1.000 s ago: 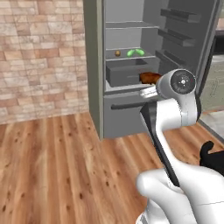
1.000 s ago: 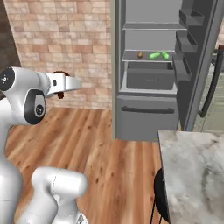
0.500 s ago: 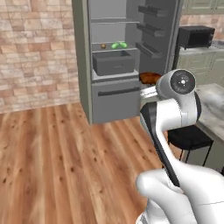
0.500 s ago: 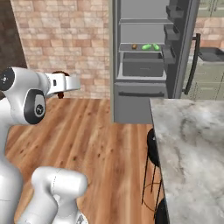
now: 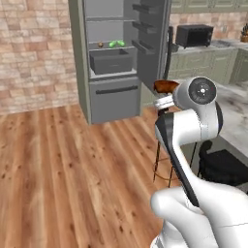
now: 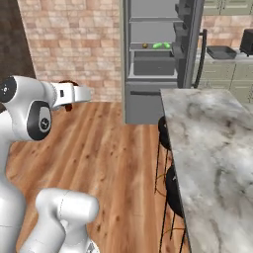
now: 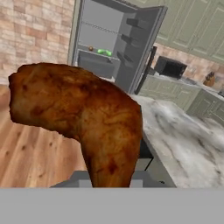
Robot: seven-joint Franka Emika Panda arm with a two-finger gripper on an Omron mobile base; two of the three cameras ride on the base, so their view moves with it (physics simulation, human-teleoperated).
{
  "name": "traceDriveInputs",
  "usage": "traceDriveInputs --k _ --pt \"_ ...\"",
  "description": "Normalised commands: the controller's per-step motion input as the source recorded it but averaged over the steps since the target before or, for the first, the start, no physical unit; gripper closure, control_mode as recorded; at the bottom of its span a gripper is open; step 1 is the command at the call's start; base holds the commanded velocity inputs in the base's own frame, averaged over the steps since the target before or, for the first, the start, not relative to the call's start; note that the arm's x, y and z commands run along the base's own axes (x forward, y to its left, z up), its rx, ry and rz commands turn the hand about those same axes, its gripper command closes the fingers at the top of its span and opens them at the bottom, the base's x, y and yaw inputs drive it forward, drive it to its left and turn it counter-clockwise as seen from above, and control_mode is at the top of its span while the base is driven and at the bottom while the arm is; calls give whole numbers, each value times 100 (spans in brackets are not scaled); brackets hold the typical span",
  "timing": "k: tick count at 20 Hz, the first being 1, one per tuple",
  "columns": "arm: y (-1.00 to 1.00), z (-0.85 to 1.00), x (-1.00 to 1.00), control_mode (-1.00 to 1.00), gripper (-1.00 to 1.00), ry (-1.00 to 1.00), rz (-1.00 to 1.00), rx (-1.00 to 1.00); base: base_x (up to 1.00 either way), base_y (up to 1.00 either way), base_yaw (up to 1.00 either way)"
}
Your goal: Place one corn and one chicken drumstick in each tupperware on the nearby counter, to pack two identical lunches.
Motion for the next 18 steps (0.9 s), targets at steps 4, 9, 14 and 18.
traceDriveInputs --k 4,9,14,18 --pt "0 0 0 100 100 0 0 0 -100 -26 -1" --pt "0 0 0 100 100 0 0 0 -100 -29 0" --pt "0 0 0 100 100 0 0 0 -89 -35 7" --pt "0 0 0 100 100 0 0 0 -51 -30 12"
